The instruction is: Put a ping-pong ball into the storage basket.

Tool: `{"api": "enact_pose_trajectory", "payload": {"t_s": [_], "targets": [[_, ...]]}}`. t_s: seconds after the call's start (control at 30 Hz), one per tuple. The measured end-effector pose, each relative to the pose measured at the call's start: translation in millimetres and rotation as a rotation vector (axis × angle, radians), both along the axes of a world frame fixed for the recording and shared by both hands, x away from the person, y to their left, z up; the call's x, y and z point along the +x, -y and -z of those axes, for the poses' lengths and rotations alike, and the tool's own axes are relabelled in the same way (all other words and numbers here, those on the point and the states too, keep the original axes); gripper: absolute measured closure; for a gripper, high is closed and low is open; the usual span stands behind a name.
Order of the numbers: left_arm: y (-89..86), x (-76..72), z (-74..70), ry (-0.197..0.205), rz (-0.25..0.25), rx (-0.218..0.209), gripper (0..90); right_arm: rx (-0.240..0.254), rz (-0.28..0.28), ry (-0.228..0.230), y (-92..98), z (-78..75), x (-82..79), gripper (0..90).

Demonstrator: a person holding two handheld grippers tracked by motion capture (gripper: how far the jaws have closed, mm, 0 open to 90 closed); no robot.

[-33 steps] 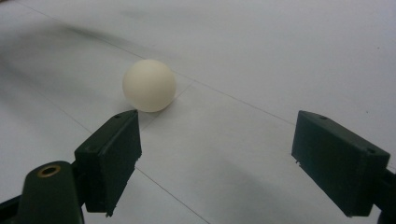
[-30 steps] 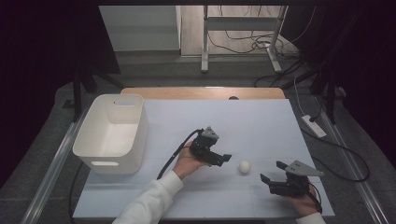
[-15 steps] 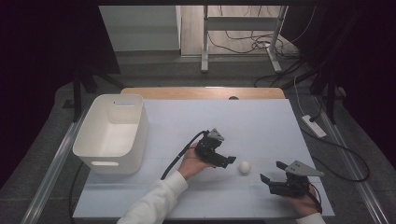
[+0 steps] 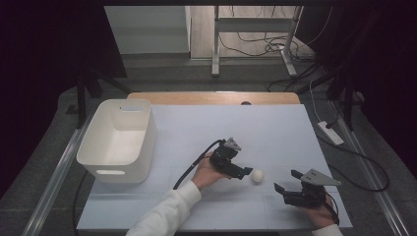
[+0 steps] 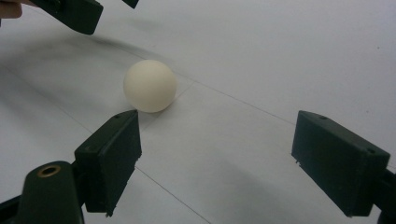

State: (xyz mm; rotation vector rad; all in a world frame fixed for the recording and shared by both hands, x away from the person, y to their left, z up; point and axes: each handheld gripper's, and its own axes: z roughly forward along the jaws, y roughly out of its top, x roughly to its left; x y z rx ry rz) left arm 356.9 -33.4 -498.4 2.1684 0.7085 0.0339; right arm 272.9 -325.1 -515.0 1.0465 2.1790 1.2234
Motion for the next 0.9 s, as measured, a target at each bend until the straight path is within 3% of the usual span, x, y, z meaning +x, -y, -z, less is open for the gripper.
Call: {"api": "enact_pose_trajectory", "payload": {"t_s": [0.9], "targets": [[30.9,-0.8,9.7,-0.007,0.047,0.051,12.9,0.006,0.009,0.003,2.1,-1.0,-0.7,15.7]]}}
